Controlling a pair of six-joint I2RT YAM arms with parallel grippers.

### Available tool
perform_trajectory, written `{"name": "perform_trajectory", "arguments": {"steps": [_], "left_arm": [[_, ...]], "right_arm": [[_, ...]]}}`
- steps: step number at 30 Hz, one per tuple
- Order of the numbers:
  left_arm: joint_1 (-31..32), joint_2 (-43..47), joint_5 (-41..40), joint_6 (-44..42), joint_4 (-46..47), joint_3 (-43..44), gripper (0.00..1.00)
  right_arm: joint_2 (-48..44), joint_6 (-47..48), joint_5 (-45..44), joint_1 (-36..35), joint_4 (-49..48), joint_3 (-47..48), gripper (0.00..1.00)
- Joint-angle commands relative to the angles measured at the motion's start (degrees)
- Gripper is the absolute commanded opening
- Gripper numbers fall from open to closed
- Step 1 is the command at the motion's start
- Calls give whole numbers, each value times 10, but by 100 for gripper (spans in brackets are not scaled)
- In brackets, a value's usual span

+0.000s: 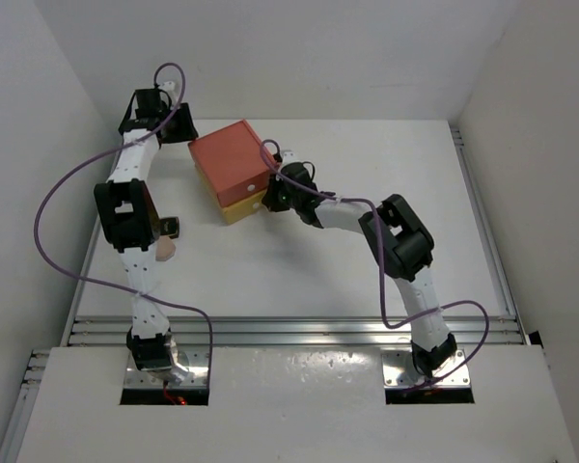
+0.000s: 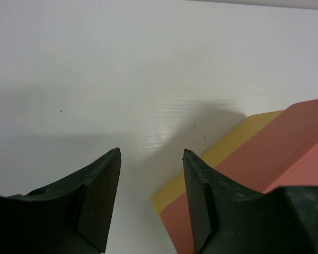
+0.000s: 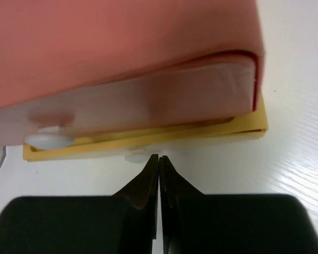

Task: Organize the makeup

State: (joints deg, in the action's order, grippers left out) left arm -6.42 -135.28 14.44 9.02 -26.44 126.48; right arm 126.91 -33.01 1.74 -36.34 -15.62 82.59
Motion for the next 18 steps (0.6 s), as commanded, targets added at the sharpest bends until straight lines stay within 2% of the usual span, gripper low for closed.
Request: {"name": "perform_trajectory", "arguments": {"steps": [1,6,12,18], "left_arm": [[2,-12,40,11,7,14,56],[2,-5,56,-1,7,-28,56],[2,49,84,-22,7,-110,56],[2,79,89,-35,2,-134,56]], "right_arm": [[20,-17,9,-10,-61,29,1],[49,-24,1,-12,-56,57,1],[56,-30,-7,-12,-69,68,1],[52,-32,-13,-13,-74,64,1]]}}
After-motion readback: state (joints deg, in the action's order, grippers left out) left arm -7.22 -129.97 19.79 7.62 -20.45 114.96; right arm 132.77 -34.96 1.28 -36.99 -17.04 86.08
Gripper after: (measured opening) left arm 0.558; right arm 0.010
